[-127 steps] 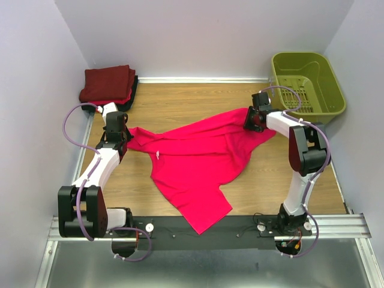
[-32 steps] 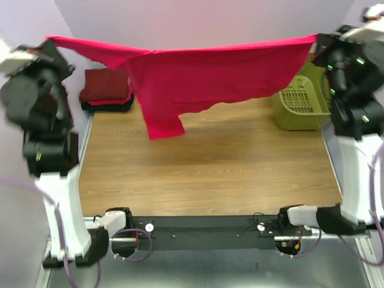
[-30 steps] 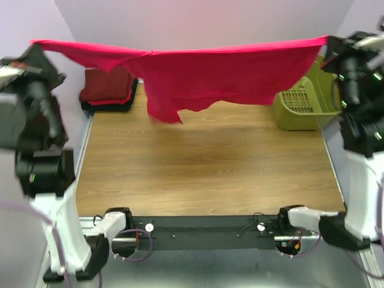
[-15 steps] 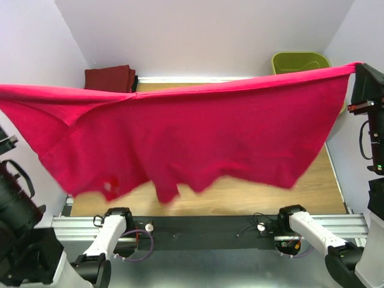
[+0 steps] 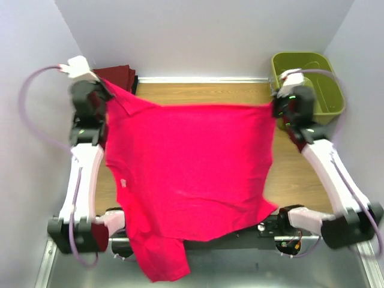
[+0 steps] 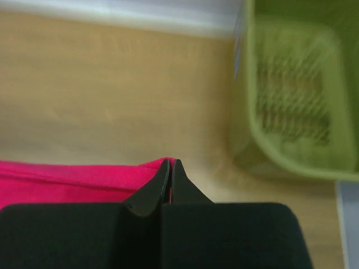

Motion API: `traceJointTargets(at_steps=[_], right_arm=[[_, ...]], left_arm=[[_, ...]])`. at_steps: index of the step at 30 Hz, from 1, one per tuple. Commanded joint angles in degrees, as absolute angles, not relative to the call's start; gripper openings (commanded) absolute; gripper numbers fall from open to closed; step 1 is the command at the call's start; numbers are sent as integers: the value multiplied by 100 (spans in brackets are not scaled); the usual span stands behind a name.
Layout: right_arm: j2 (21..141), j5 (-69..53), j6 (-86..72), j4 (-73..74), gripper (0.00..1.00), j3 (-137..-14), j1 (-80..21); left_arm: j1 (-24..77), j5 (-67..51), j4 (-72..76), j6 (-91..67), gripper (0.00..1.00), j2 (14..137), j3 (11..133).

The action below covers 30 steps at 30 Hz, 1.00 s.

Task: Fold and stack the t-shirts
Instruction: Flatten the tshirt out, then fold the tshirt

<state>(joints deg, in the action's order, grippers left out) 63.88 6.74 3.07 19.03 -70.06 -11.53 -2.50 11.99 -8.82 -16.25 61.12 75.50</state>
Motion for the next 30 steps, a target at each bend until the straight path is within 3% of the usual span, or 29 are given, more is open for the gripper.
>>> traceJointTargets(at_steps=[1, 5, 9, 17, 30], right_arm=[[7212, 1063, 333, 864, 1, -5847, -1151], [8136, 1107, 360, -253, 1, -5493, -1134], [9733, 1187, 474, -702, 1, -5905, -1055], [10634, 1037, 501, -721, 0, -6495, -870], [11118, 1046, 334, -519, 0, -7409, -624]], left_arm=[[-246, 511, 217, -1697, 0, 6939, 6462], [-246, 316, 992, -1644, 0, 8204, 6003], [-246, 316, 1028, -1740, 0, 9401, 6335], [-255, 238, 959, -1766, 0, 10115, 6933], [-246, 132, 352, -2030, 0, 10599, 8032]])
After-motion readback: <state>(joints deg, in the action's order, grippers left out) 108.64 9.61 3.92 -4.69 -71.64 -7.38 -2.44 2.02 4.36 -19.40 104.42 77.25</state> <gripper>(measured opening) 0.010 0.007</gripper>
